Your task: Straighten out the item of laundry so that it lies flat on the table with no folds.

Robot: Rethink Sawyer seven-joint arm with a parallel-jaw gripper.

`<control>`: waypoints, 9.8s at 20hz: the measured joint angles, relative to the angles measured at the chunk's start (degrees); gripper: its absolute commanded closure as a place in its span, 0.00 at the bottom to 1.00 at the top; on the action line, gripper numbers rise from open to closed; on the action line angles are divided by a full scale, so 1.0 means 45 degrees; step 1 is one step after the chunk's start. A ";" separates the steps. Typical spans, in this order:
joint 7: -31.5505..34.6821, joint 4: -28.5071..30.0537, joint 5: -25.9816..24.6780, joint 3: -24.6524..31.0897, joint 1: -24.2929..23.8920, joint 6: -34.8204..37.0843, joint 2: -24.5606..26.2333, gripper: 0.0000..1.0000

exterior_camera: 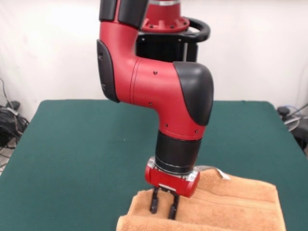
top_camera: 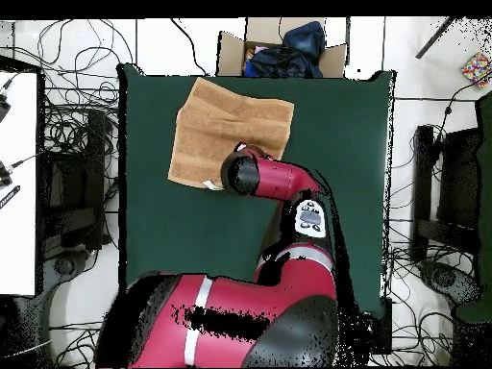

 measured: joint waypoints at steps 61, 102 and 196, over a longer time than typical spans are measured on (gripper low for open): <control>0.0150 0.2936 0.0769 -0.3059 0.3339 -0.0473 -0.0013 1.00; 0.0301 0.3183 0.1517 -0.6206 0.1344 -0.2052 0.2062 0.00; -0.7743 -0.4511 -0.5037 0.4379 -0.2523 0.7977 0.0665 0.00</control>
